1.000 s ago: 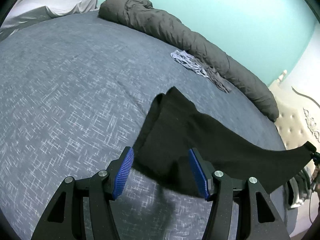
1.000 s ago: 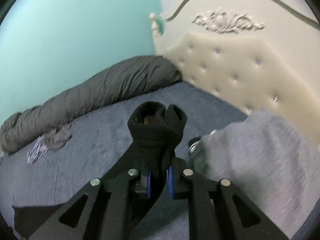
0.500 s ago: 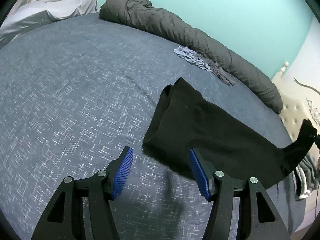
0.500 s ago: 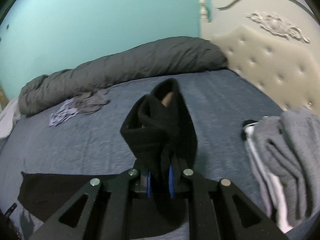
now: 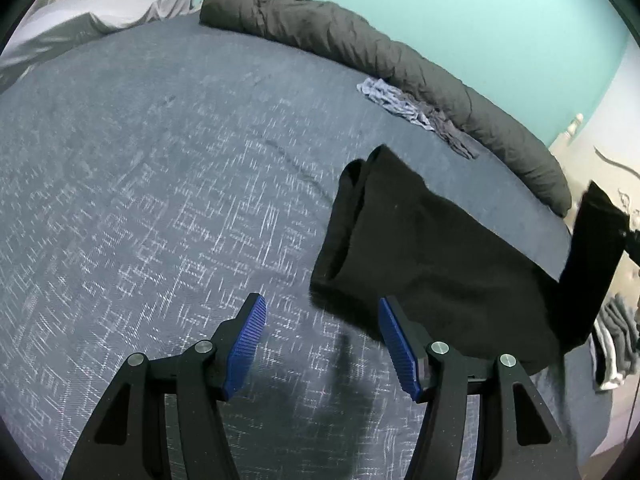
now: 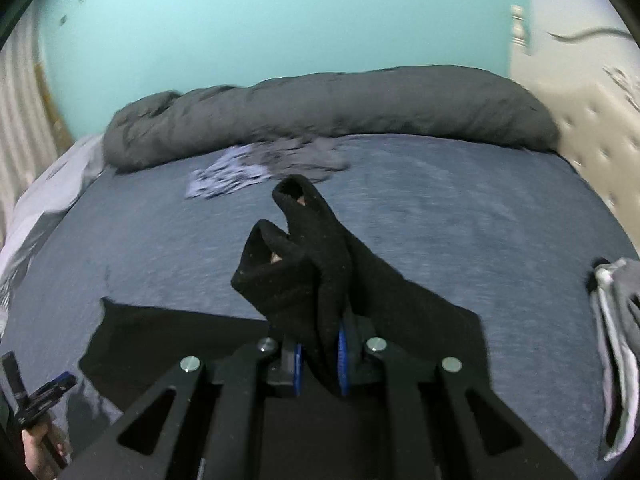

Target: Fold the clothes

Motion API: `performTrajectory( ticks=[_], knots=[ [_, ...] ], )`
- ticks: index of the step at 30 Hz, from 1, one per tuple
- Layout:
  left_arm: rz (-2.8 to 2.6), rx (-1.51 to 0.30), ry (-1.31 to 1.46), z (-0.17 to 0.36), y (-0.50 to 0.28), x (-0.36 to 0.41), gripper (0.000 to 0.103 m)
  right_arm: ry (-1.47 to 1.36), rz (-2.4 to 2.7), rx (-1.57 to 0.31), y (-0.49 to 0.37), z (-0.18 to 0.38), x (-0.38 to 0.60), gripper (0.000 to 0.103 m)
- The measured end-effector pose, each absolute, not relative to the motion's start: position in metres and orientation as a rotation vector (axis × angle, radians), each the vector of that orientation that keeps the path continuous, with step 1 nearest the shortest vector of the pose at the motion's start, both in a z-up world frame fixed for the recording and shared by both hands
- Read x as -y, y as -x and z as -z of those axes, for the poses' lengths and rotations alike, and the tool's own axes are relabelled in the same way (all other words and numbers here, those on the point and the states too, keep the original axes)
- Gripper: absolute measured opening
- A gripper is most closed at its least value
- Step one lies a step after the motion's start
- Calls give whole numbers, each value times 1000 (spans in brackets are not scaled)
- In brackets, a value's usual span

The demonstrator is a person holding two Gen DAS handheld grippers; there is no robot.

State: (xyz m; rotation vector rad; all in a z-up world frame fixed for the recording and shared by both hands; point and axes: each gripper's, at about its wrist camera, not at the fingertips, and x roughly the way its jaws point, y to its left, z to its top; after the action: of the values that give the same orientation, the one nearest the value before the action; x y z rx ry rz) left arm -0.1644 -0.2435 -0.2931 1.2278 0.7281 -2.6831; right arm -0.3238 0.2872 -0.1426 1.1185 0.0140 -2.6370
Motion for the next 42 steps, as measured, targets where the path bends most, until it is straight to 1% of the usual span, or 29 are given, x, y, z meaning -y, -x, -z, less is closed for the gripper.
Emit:
performTrajectory(
  ticks=[4, 7, 15, 19, 21, 23, 25, 28, 29, 30, 32, 34, 38, 39, 40, 41, 42],
  knots=[
    [2675, -759, -1230, 295, 164, 250, 63, -1079, 2567, -59, 321, 140, -226, 12],
    [2681, -767, -1222, 293, 164, 253, 63, -1065, 2521, -59, 317, 142, -185, 12],
    [2673, -787, -1210, 292, 160, 264, 63, -1038, 2383, -82, 291, 162, -82, 12],
    [2666, -801, -1209, 293, 160, 268, 64, -1123, 2310, -157, 274, 200, -41, 13],
    [2668, -801, -1209, 292, 159, 268, 64, -1190, 2272, -154, 270, 226, -34, 15],
    [2670, -799, -1208, 292, 158, 268, 65, -1228, 2237, -119, 265, 247, -30, 16],
    [2668, -805, -1213, 293, 158, 267, 65, -1274, 2193, -81, 261, 262, -30, 18],
    [2672, -806, -1217, 293, 159, 265, 66, -1309, 2155, -35, 258, 272, -35, 22],
    [2675, -802, -1218, 292, 160, 264, 66, -1291, 2159, -13, 257, 268, -39, 29],
    [2679, -799, -1220, 292, 160, 263, 66, -1274, 2163, 10, 255, 264, -44, 45],
    [2682, -795, -1220, 291, 161, 261, 66, -1233, 2167, 57, 252, 255, -54, 66],
    [2683, -789, -1221, 291, 162, 260, 66, -1135, 2171, 130, 248, 238, -71, 66],
    [2685, -792, -1219, 291, 162, 258, 66, -1046, 2226, 254, 248, 221, -102, 66],
    [2685, -791, -1219, 291, 161, 258, 66, -1047, 2254, 276, 251, 221, -108, 63],
    [2686, -789, -1221, 291, 161, 257, 66, -1066, 2263, 289, 253, 224, -112, 57],
    [2687, -787, -1222, 291, 161, 257, 66, -1096, 2266, 300, 257, 229, -112, 42],
    [2686, -786, -1224, 292, 161, 256, 67, -1126, 2268, 311, 260, 235, -112, 36]
  ],
)
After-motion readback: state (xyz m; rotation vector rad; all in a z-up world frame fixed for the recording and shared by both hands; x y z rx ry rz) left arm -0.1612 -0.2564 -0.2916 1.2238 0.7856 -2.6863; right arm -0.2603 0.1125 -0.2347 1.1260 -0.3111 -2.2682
